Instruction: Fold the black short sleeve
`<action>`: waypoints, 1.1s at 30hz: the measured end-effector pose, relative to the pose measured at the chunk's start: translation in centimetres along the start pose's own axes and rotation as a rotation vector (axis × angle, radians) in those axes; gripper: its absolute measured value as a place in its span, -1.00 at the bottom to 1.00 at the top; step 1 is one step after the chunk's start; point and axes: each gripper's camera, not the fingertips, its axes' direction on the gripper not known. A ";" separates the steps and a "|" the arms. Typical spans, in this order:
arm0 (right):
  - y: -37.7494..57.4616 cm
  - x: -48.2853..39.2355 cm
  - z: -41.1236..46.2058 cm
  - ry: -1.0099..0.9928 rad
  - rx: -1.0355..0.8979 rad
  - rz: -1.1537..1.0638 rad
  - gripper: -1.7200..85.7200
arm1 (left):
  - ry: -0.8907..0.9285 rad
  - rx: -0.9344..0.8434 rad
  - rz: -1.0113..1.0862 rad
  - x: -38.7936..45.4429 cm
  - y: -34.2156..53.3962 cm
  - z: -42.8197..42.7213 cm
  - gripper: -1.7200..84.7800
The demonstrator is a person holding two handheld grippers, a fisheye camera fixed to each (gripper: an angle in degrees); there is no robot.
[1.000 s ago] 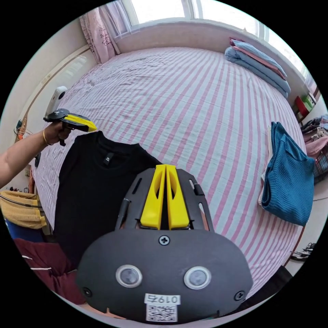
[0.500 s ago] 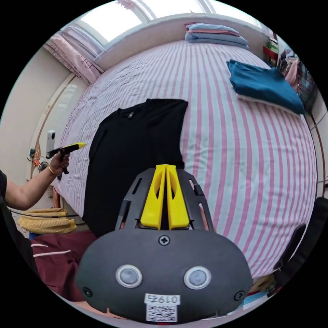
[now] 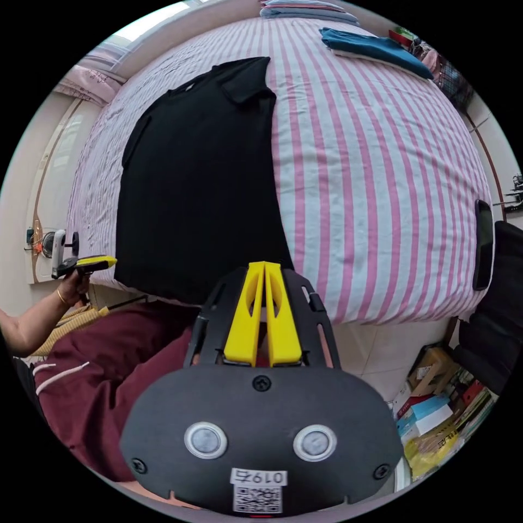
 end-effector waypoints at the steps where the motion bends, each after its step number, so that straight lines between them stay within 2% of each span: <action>1: 1.2 0.1 -0.2 -0.007 -0.015 -0.022 -0.96 | -0.013 0.005 -0.029 -0.1 1.6 -0.2 -0.86; 5: 4.8 2.2 -1.8 -0.009 0.043 0.008 -0.90 | 0.092 0.156 -0.206 -1.5 7.7 -1.1 -0.71; 7: 6.6 5.0 -2.6 -0.077 0.068 0.055 -0.82 | 0.151 0.211 -0.253 -1.9 10.0 -0.9 -0.66; 11: 8.1 7.7 -3.2 -0.131 0.047 0.000 -0.78 | 0.160 0.210 -0.256 -1.8 13.4 0.2 -0.60; 13: 8.4 8.4 -3.3 -0.093 0.008 -0.084 -0.75 | 0.181 0.201 -0.248 -1.5 14.4 0.7 -0.59; 16: 8.4 9.9 -2.5 -0.137 -0.078 -0.136 -0.72 | 0.210 0.177 -0.240 -0.9 15.8 1.6 -0.58; 23: 10.1 12.2 -1.6 -0.198 -0.154 -0.152 -0.73 | 0.210 0.181 -0.302 0.5 19.2 2.4 -0.67; 25: 11.0 13.0 -2.1 -0.216 -0.154 -0.137 -0.82 | 0.203 0.175 -0.321 0.8 20.0 2.5 -0.74; 28: 12.3 13.9 -2.8 -0.271 -0.168 -0.142 -0.92 | 0.310 0.166 -0.319 1.6 21.1 3.1 -0.84; 33: 14.7 14.2 -4.9 -0.320 -0.152 -0.146 -0.95 | 0.246 0.175 -0.342 4.1 23.0 2.9 -0.90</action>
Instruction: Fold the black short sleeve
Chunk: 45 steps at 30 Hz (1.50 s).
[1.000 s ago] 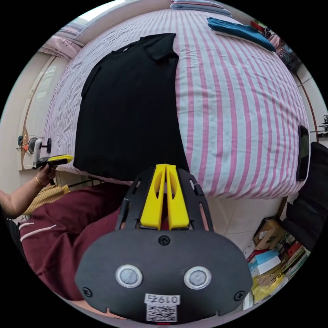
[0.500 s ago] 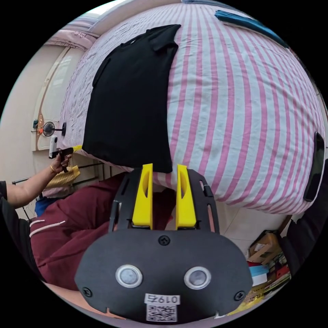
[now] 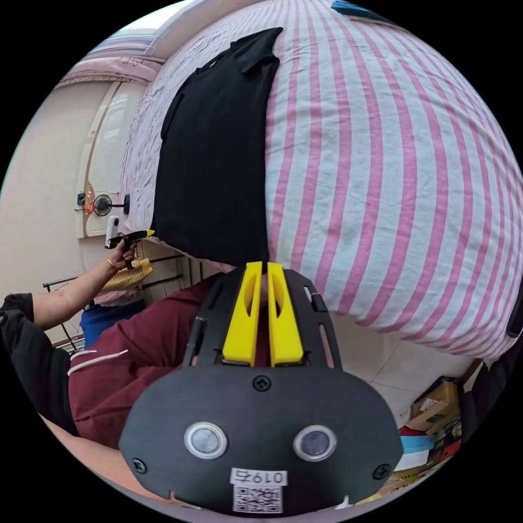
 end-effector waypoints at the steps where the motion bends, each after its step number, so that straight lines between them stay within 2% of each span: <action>1: 0.8 -0.3 -0.5 -0.001 0.006 0.000 -0.95 | -0.039 0.011 -0.005 0.5 0.8 -0.3 -0.91; 8: 4.2 -2.8 -1.5 0.087 0.015 0.005 -0.95 | -0.174 -0.027 -0.014 4.2 3.1 0.4 -0.93; 13: 5.4 -7.8 -0.8 0.250 -0.028 0.004 -0.91 | -0.291 -0.082 0.020 8.6 4.3 1.2 -0.93; 17: 8.4 -10.2 -1.4 0.328 -0.099 0.115 -0.96 | -0.242 -0.015 -0.099 11.5 8.4 -0.3 -0.94; 19: 10.8 -13.0 -2.4 0.388 -0.131 0.143 -0.97 | -0.276 -0.010 -0.138 13.5 10.3 -0.7 -0.94; 23: 12.7 -20.4 -7.0 0.477 0.015 0.109 -0.97 | -0.420 0.001 -0.092 21.0 13.3 -1.6 -0.94; 27: 13.8 -30.7 -12.5 0.543 0.213 -0.012 -0.98 | -0.585 0.088 0.089 31.3 14.8 -2.3 -0.94; 32: 15.2 -40.3 -15.9 0.545 0.255 -0.243 -0.98 | -0.617 0.224 0.202 42.6 17.5 -2.8 -0.94; 37: 18.2 -45.3 -18.1 0.599 0.304 -0.372 -0.98 | -0.629 0.247 0.260 46.8 19.8 -3.0 -0.94; 40: 19.8 -46.4 -18.5 0.574 0.292 -0.410 -0.98 | -0.597 0.312 0.312 48.8 21.9 -3.3 -0.94; 45: 21.9 -47.9 -19.4 0.543 0.366 -0.438 -0.98 | -0.603 0.289 0.367 50.6 23.4 -3.0 -0.95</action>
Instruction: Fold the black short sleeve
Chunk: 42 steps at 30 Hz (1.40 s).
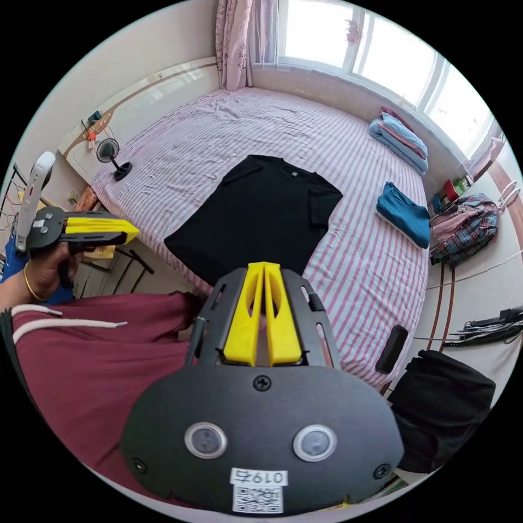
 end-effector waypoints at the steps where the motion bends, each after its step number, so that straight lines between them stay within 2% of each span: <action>1: 0.1 -0.2 -0.6 -0.016 0.031 0.020 -0.98 | -0.008 -0.018 0.017 0.2 -0.1 0.0 -0.95; 7: -0.3 -2.8 -2.4 0.061 0.069 0.061 -0.98 | 0.025 -0.090 0.096 -1.4 -0.6 0.8 -0.95; 15: -2.6 -6.5 0.7 0.071 -0.123 0.227 -0.98 | 0.260 -0.265 0.188 -6.7 -0.1 5.1 -0.95; 20: -3.2 -8.2 4.8 -0.102 -0.225 0.368 -0.98 | 0.266 -0.341 0.232 -10.2 -0.8 8.3 -0.95; 24: -2.5 -11.0 7.2 0.066 -0.327 0.272 -0.98 | 0.235 -0.378 0.189 -12.6 -1.5 10.7 -0.95; 26: -2.3 -10.0 8.2 0.091 -0.343 0.291 -0.98 | 0.186 -0.398 0.141 -14.1 -2.2 12.5 -0.95; 30: -3.1 -4.2 13.1 0.054 -0.368 0.470 -0.97 | 0.080 -0.414 0.086 -15.6 -3.6 14.9 -0.95; 36: -6.5 1.3 20.3 0.099 -0.404 0.456 -0.95 | 0.063 -0.415 -0.012 -17.0 -5.9 19.7 -0.94; 42: -6.9 5.4 26.6 0.070 -0.456 0.416 -0.82 | 0.080 -0.403 -0.124 -19.3 -7.1 22.9 -0.94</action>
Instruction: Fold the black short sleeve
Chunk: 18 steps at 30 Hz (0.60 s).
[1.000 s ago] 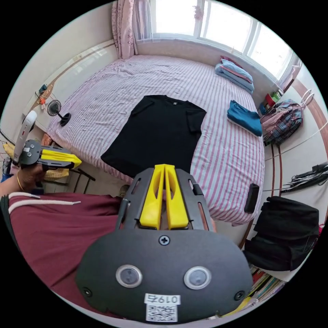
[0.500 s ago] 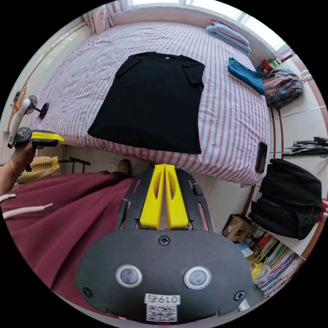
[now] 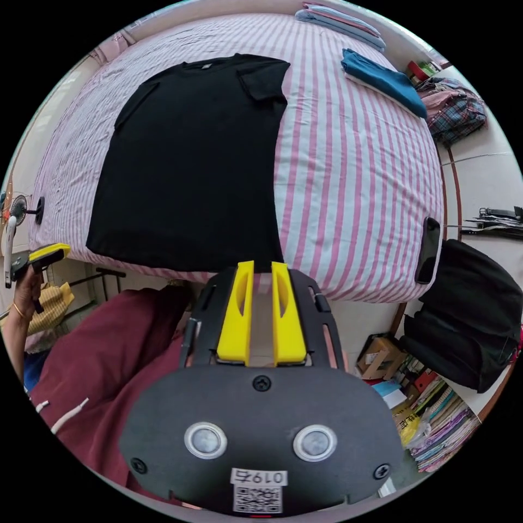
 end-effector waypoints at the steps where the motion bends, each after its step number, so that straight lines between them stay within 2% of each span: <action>1: -0.6 0.6 1.1 -0.014 -0.011 -0.008 -0.81 | -0.003 -0.001 -0.006 -0.5 -0.4 0.4 -0.94; 18: -8.5 6.2 15.4 -0.095 -0.101 -0.105 -0.81 | 0.143 -0.045 -0.102 -11.5 -3.2 6.5 -0.94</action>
